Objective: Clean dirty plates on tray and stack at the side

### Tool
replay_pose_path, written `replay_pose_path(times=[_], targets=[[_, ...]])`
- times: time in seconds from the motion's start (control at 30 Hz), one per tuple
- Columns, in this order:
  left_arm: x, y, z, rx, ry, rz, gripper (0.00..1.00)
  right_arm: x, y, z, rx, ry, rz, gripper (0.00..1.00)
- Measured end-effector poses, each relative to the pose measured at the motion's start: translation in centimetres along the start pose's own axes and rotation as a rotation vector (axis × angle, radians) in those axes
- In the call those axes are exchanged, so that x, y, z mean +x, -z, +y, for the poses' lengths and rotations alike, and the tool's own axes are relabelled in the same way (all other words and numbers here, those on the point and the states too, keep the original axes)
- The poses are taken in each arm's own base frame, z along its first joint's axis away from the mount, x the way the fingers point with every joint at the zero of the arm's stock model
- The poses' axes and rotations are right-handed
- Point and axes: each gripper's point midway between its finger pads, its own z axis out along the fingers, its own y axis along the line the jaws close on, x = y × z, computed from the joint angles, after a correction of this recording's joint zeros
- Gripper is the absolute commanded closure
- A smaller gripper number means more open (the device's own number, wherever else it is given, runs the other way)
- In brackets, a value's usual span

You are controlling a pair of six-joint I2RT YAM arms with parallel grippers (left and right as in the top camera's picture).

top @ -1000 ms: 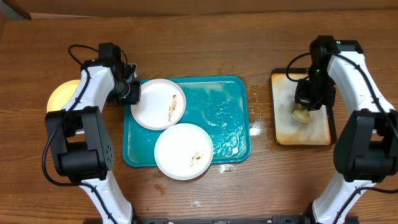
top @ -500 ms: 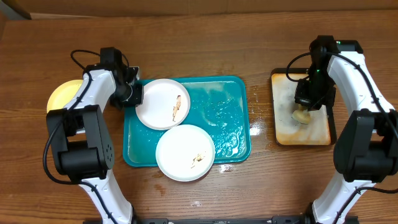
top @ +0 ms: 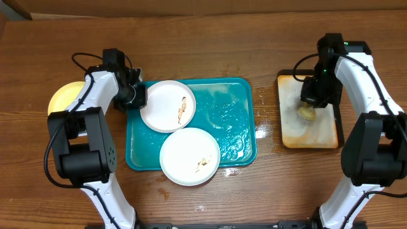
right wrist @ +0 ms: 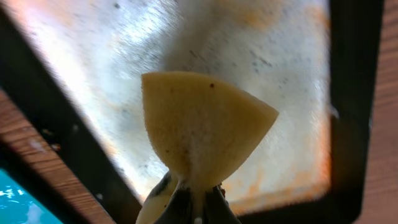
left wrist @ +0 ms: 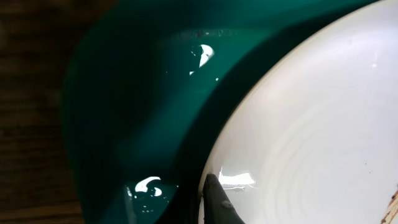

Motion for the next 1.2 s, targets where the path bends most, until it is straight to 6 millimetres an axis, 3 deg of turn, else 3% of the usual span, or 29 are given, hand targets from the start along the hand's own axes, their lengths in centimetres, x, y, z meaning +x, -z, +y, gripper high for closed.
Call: replay_pose_path(times=[0.23,0.4,0.53,0.67,0.77,1.2], targets=[[0.3,0.7,-0.6,0.012,0.027,0.043,0.96,-0.7,0.1,2.0,-0.087,0.058,-0.029,0.96],[-1.3,2.9,-1.8,0.004,0.015,0.022,0.96,-1.4,-0.5,2.9,-0.114,0.084,-0.065,0.96],[-1.9,4.2,-2.3,-0.015,0.003,0.019,0.96,-1.2,-2.2,3.2,-0.131,0.091,-0.058,0.96],[-1.7,4.3,-2.5,-0.023,-0.003,0.030,0.96,-0.8,-5.4,3.5,-0.151,0.095,-0.036,0.96],[-1.6,4.2,-2.6,-0.029,-0.007,0.033,0.96,-0.7,-6.5,3.7,-0.166,0.098,-0.039,0.96],[-1.6,4.3,-2.5,-0.033,-0.007,0.033,0.96,0.4,-5.9,4.0,-0.198,0.117,-0.003,0.96]])
